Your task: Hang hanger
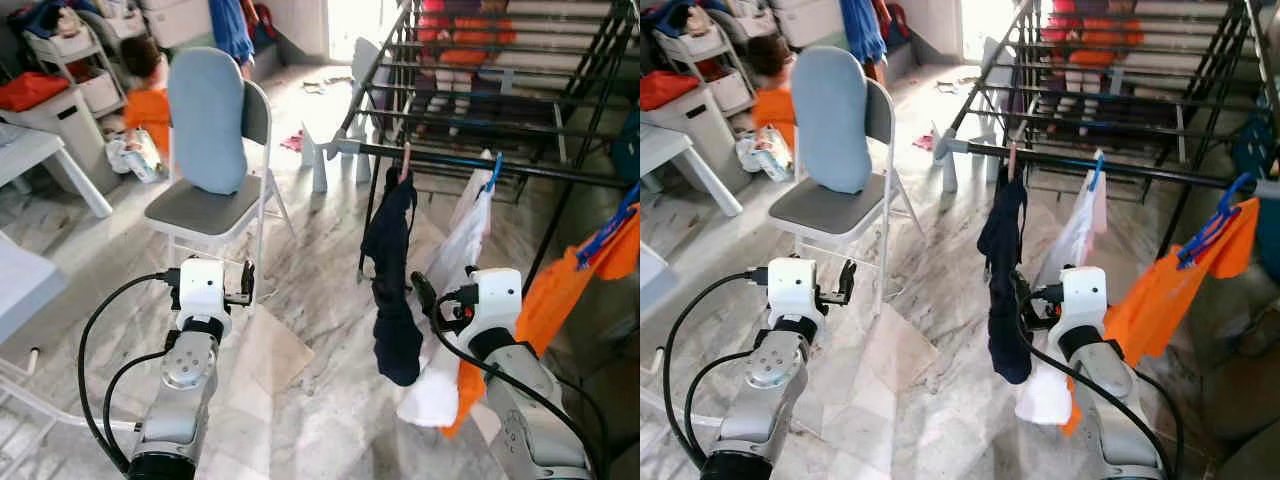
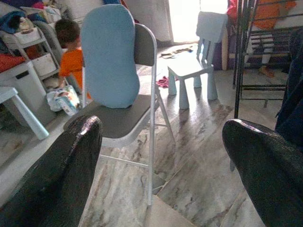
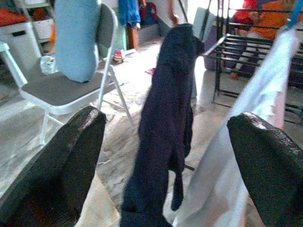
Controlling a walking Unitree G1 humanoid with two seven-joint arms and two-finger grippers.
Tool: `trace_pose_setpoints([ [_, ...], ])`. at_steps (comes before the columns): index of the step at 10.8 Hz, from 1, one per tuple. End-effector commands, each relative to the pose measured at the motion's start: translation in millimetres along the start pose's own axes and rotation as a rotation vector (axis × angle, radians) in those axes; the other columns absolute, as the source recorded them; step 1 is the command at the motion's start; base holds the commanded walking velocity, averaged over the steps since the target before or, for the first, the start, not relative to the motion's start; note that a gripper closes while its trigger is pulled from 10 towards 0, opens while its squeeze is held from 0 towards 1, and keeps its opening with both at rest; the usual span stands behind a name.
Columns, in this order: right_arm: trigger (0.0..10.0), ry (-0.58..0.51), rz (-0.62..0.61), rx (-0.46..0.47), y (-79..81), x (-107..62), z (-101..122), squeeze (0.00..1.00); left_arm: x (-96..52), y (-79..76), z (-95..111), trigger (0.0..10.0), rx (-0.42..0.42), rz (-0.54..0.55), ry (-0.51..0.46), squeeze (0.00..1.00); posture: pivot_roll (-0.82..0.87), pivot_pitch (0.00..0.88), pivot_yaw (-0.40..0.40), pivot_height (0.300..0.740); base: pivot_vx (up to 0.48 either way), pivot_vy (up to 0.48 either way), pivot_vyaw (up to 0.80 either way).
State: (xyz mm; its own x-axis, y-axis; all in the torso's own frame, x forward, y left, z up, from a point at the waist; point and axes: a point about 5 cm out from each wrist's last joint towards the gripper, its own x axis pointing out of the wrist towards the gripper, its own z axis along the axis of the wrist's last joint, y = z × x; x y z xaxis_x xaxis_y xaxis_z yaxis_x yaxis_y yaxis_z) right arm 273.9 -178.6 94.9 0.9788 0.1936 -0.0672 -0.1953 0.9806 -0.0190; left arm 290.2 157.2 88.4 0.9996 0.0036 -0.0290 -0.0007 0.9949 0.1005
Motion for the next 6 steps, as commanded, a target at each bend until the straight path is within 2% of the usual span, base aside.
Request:
trace_pose_setpoints([
  [1, 10.0, -0.013, 0.04, -0.001, 6.7, 3.3, 2.1, 0.0, 0.6, 5.6, 2.7, 10.0, 0.002, 0.021, -0.013, 0.0, -0.17, 0.0, 0.053, 0.74, 0.0, 0.0, 0.0],
  [6, 10.0, -0.026, 0.09, 0.0, 17.6, 20.7, 4.3, 0.0, -9.2, 21.1, 2.8, 10.0, 0.008, 0.076, -0.018, 0.0, -0.1, 0.0, 0.018, 0.74, 0.0, 0.0, 0.0],
])
